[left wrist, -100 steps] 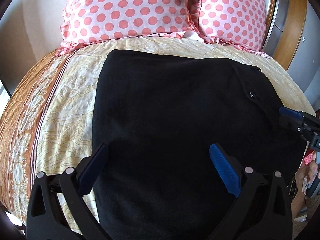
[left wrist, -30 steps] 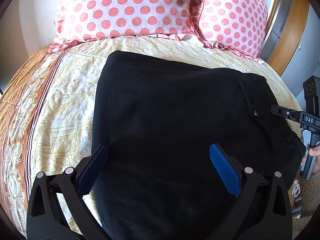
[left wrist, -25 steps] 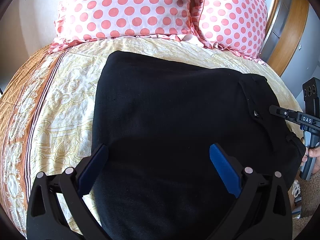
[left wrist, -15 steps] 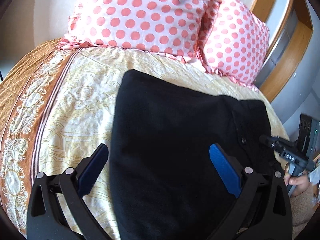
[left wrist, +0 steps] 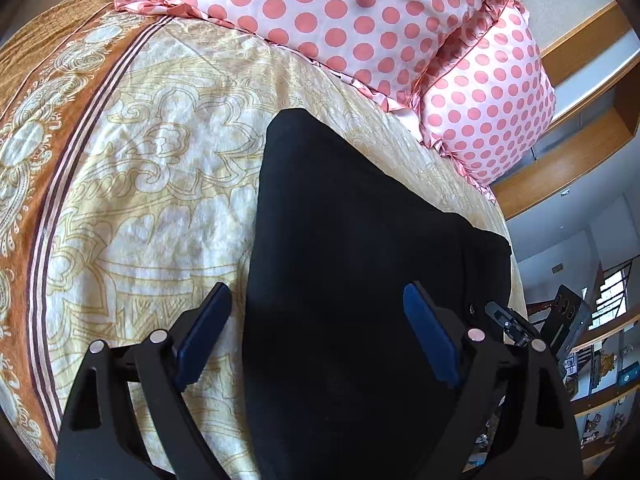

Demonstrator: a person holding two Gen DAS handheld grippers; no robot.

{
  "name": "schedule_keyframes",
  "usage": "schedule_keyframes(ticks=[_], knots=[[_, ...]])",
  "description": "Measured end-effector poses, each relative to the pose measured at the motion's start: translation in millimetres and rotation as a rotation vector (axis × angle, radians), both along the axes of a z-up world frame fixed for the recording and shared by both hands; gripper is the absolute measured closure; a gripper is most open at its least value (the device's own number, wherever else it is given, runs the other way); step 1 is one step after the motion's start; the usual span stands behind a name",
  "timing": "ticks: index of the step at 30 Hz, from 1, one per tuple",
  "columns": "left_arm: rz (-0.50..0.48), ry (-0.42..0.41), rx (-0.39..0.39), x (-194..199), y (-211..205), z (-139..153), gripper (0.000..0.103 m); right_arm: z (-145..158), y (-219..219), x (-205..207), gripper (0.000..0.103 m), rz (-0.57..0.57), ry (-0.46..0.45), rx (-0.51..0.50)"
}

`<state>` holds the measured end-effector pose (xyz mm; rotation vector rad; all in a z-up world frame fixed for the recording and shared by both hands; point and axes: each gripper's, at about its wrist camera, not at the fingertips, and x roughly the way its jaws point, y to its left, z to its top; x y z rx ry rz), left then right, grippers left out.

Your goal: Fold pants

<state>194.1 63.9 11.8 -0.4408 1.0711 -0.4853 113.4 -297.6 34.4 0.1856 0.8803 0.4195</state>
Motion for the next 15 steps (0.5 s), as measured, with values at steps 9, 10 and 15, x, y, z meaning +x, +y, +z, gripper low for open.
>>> schedule_keyframes(ticks=[9, 10, 15], knots=[[-0.007, 0.001, 0.074, 8, -16, 0, 0.052, -11, -10, 11, 0.076, -0.021, 0.048, 0.097], [0.007, -0.010, 0.105, 6, -17, 1, 0.064, -10, -10, 10, 0.080, -0.020, 0.040, 0.103], [0.019, -0.054, 0.110, 0, -13, 14, 0.096, 2, -15, 9, 0.086, -0.028, 0.017, 0.170]])
